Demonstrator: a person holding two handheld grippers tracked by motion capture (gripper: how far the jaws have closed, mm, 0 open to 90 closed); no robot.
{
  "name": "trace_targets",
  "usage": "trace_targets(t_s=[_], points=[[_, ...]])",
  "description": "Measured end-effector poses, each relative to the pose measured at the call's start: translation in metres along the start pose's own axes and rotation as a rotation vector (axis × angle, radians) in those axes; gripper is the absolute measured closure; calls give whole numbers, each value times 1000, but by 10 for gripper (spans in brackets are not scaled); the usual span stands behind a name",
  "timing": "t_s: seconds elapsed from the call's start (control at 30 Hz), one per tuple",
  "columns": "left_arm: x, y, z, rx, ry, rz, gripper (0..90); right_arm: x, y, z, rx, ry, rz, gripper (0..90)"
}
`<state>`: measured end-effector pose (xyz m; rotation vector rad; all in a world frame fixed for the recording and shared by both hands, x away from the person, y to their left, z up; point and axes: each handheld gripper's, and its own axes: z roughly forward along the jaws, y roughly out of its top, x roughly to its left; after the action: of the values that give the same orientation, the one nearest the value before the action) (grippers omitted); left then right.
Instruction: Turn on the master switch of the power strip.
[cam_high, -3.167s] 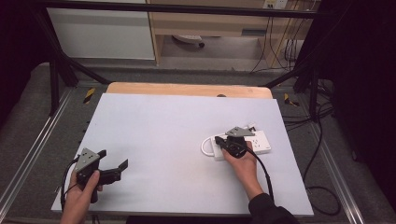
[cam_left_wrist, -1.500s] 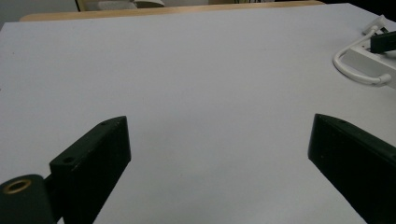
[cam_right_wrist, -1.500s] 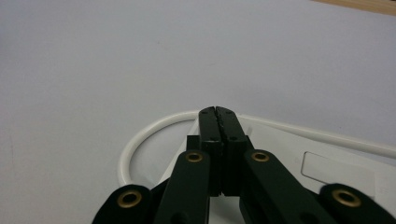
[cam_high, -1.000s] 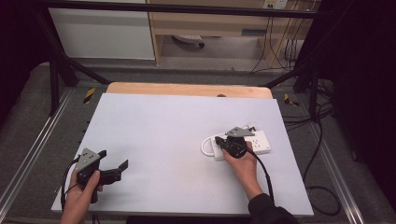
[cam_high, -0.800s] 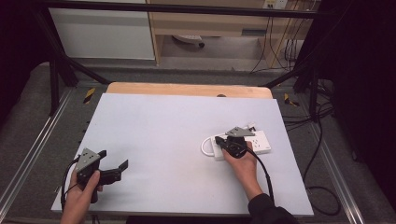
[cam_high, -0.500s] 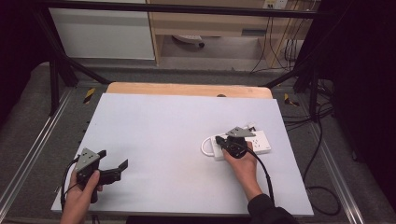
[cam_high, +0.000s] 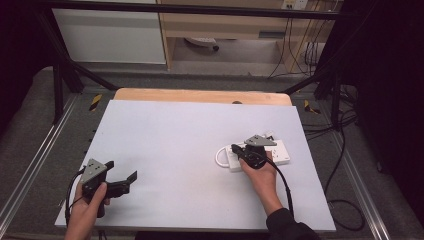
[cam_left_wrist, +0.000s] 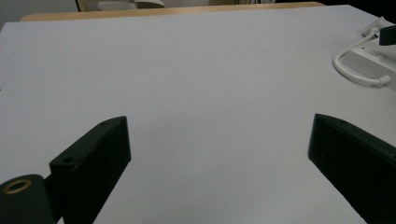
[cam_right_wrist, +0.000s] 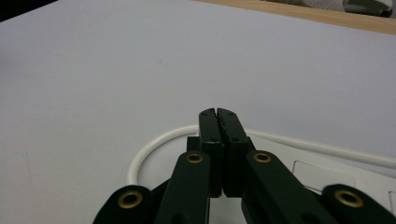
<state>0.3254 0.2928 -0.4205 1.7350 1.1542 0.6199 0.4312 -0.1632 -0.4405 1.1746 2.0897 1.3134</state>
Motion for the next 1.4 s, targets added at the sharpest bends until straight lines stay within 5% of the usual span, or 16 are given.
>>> trace_targets(t_s=[0.27, 0.5, 0.83, 1.07, 1.23, 1.4], points=[[0, 0, 0, -1, 1, -2, 58, -2, 4, -7, -16, 3, 18, 851], [0, 0, -1, -3, 2, -5, 58, -3, 8, -16, -23, -4, 39, 708], [0, 0, -1, -6, 1, -2, 58, -6, 14, -30, -6, -15, 102, 287], [0, 0, -2, -7, 1, -1, 56, -7, 19, -38, -15, -39, 113, 69], [1, 0, -2, -8, 0, -6, 56, -5, 20, -43, -36, -73, 69, 58], [0, 0, -2, -8, -6, -3, 56, -4, 20, -57, -48, -58, 32, 52]])
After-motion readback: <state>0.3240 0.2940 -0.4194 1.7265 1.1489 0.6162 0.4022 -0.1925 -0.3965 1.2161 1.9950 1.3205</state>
